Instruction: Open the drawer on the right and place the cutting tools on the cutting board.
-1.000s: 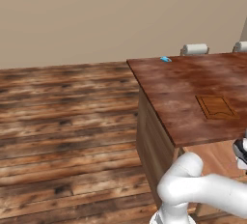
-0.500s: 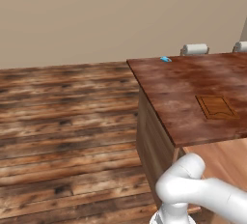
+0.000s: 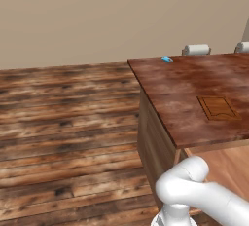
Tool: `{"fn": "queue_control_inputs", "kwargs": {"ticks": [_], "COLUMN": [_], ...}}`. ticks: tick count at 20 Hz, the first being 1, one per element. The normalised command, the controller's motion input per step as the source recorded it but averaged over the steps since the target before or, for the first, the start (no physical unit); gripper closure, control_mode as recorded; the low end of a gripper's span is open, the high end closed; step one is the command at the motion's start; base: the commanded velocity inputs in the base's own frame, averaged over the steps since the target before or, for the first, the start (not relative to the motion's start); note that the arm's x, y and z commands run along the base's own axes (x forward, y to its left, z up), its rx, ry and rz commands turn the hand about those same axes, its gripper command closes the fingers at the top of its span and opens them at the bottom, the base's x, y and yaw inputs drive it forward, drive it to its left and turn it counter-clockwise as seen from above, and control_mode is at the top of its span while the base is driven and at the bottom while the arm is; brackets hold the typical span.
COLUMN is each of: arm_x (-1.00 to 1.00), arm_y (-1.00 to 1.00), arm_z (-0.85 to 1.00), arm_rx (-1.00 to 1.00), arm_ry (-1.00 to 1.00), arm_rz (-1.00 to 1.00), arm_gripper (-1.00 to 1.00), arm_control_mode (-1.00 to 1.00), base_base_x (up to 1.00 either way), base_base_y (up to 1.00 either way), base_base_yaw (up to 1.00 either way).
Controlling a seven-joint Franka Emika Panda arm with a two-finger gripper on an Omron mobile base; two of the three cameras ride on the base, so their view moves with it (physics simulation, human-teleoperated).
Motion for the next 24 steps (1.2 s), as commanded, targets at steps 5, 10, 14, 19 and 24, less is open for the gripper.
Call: {"fn": "queue_control_inputs", "kwargs": {"ticks": [5, 10, 14, 19, 24], "arm_x": [0.25, 0.22, 0.08, 0.03, 0.0], "arm_y": [0.25, 0.14, 0.15, 0.1, 0.2], "arm_z": [0.3, 0.13, 0.0, 0.0, 0.0], "arm_rx": [0.0, 0.0, 0.0, 0.0, 0.05], "arm_ry": [-0.04, -0.01, 0.0, 0.0, 0.0], "arm_rz": [0.0, 0.0, 0.0, 0.0, 0.0], "arm_gripper": [-1.0, -1.0, -1.0, -1.0, -1.0], "arm_control_mode": [-1.0, -1.0, -1.0, -1.0, -1.0], "base_base_x": [0.0, 0.0, 0.0, 0.0, 0.0], "base_base_y": [0.0, 0.0, 0.0, 0.0, 0.0], "base_base_yaw": [0.0, 0.0, 0.0, 0.0, 0.0]}}
